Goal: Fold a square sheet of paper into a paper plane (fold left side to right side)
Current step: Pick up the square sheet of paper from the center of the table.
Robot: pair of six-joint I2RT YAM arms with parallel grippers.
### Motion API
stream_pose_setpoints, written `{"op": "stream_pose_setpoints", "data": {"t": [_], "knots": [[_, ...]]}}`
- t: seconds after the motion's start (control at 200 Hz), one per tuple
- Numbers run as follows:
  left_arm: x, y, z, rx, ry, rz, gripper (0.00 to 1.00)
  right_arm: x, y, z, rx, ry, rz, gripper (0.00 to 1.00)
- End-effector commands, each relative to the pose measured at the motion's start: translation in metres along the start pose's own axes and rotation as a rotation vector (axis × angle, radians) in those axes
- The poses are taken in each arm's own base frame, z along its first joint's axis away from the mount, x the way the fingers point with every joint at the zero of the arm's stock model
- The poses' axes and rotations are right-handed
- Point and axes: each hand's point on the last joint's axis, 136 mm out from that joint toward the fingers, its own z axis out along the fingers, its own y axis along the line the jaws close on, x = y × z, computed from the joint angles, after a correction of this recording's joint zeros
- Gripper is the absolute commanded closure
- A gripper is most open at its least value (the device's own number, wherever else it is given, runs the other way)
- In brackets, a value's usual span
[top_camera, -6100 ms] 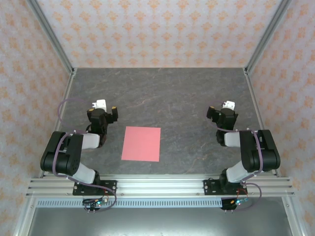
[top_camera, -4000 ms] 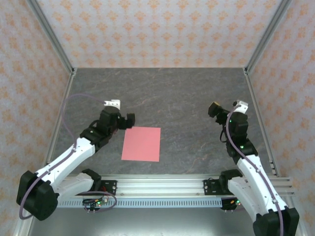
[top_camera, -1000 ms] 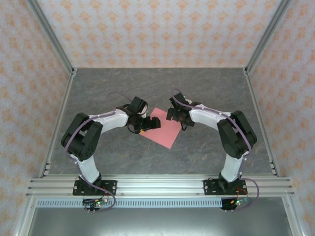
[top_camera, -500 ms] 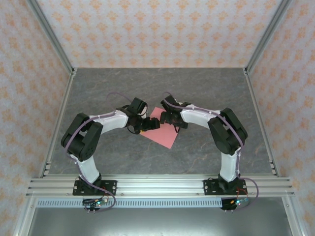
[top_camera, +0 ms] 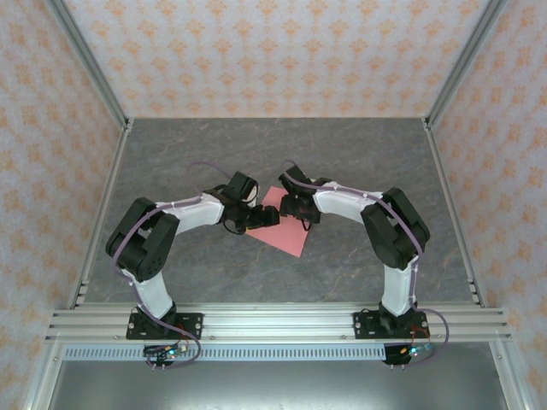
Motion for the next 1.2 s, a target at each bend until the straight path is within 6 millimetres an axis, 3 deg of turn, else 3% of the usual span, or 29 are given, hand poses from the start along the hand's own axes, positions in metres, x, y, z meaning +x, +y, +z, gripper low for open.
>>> {"op": "stream_pose_setpoints", "data": {"t": [0.0, 0.345, 0.621, 0.811, 1.026, 1.191], "knots": [[0.008, 0.003, 0.001, -0.009, -0.001, -0.026, 0.21, 0.021, 0.032, -0.02, -0.132, 0.063, -0.062, 0.33], [-0.008, 0.002, -0.048, 0.08, -0.096, -0.025, 0.18, 0.021, 0.044, -0.039, -0.248, 0.063, -0.112, 0.61], [-0.022, 0.024, -0.097, 0.176, -0.183, -0.086, 0.17, 0.009, 0.056, -0.071, -0.506, 0.053, -0.091, 0.67], [-0.033, 0.011, -0.145, 0.337, -0.279, -0.066, 0.13, -0.008, 0.061, -0.128, -0.789, 0.004, -0.123, 0.68], [-0.043, -0.045, -0.202, 0.544, -0.362, 0.068, 0.09, -0.025, 0.05, -0.212, -0.986, -0.116, -0.206, 0.69], [-0.049, -0.085, -0.244, 0.664, -0.415, 0.175, 0.06, -0.02, 0.057, -0.264, -1.086, -0.14, -0.283, 0.7]]}}
